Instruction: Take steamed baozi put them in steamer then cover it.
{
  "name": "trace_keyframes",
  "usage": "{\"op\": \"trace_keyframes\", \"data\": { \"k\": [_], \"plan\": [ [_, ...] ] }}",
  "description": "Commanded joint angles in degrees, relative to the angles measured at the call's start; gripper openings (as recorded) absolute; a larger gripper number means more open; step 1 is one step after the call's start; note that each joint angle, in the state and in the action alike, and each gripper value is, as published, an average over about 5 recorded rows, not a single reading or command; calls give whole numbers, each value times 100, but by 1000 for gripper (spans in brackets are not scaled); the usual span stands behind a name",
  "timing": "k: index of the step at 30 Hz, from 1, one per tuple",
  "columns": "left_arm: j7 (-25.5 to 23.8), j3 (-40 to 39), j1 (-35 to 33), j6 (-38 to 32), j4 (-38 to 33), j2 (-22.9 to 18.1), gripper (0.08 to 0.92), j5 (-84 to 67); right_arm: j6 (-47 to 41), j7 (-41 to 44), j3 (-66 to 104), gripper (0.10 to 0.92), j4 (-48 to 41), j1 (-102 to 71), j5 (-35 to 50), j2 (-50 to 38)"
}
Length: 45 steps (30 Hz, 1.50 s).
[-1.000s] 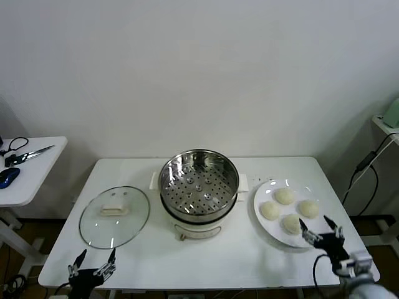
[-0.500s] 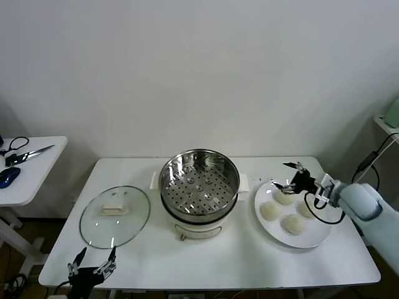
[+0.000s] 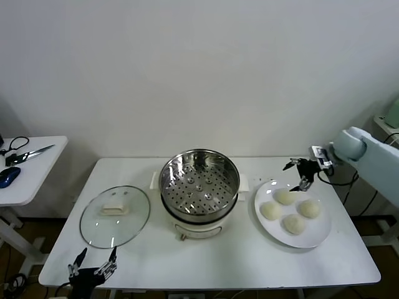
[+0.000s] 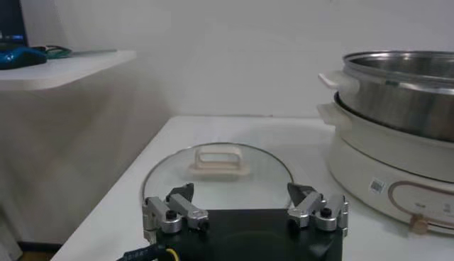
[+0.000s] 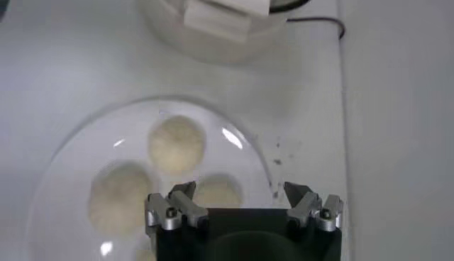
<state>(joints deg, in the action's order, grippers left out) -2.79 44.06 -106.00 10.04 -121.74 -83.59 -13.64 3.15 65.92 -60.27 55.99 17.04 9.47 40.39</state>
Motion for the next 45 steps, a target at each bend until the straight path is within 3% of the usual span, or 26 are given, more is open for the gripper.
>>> {"op": "trace_keyframes", "data": {
  "k": [1, 16, 34, 45],
  "plan": [
    [-5, 36, 20, 20, 5, -28, 823, -38, -45, 494, -1177, 823, -814, 691, 55, 512],
    [-1, 18, -10, 11, 114, -92, 823, 11, -135, 105, 22, 823, -1566, -651, -380, 1125],
    [-3, -42, 1, 13, 176, -120, 823, 40, -158, -220, 551, 816, -2181, -1074, -837, 1549],
    [1, -64, 1, 18, 176, -119, 823, 54, -140, -366, 623, 705, -2186, -1075, -913, 1569]
  ]
}}
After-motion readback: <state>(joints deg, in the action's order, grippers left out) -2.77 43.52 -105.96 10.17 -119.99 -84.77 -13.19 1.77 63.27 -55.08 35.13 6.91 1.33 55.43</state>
